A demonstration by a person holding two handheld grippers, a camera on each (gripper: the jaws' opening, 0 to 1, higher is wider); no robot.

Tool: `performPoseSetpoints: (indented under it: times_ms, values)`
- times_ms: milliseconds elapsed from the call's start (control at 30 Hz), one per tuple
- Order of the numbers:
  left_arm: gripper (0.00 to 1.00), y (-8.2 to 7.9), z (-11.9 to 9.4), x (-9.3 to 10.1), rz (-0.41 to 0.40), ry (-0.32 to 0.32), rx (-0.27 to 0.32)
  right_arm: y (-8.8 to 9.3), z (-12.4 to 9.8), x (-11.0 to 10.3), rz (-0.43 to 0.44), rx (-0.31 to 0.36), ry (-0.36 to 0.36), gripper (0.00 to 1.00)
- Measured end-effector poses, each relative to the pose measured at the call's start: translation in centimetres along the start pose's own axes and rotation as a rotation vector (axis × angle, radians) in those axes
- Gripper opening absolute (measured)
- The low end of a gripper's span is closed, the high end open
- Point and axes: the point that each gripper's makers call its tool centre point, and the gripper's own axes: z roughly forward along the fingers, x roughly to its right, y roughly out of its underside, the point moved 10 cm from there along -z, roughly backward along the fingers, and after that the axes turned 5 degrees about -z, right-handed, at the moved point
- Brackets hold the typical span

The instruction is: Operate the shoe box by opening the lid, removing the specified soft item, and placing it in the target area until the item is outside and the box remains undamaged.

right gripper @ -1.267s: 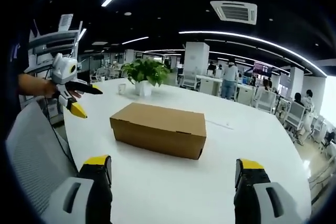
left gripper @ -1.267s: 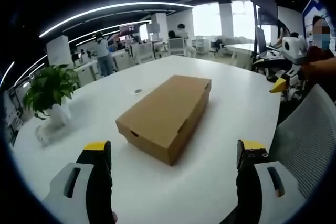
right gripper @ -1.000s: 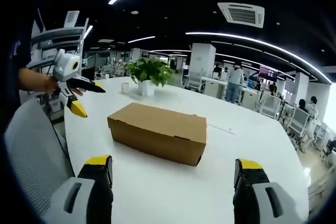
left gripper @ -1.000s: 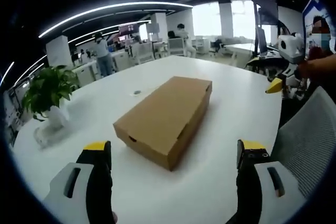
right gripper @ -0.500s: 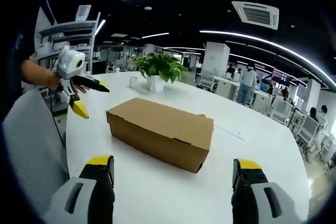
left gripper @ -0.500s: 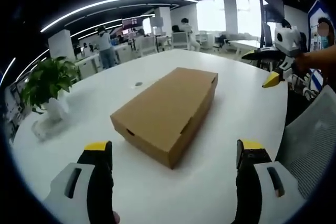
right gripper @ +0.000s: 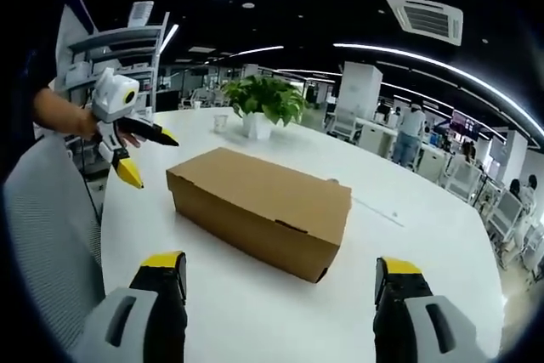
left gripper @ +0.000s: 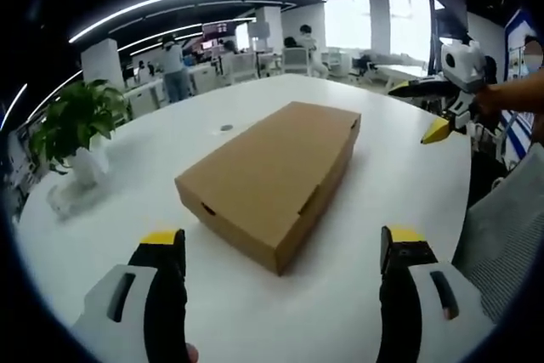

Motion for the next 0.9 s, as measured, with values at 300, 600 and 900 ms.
performPoseSetpoints:
  times_ms: [300,600,900]
  values:
    - [0.94,0.0,1.1,-0.1,-0.044,0.006,-0.021,0.6,1.0,1.0,0.013,-0.019,-0.015,0.91]
    - [0.92,0.3,1.8,-0.1,-0.091,-0.003,-0.056,0.7,2.2,1.5,0.015,-0.031,-0.031,0.89]
    - [0.88,0.5,2.6,-0.2,-0.119,-0.019,-0.066,-0.2,4.1,2.6,0.075,-0.002,-0.030,0.85]
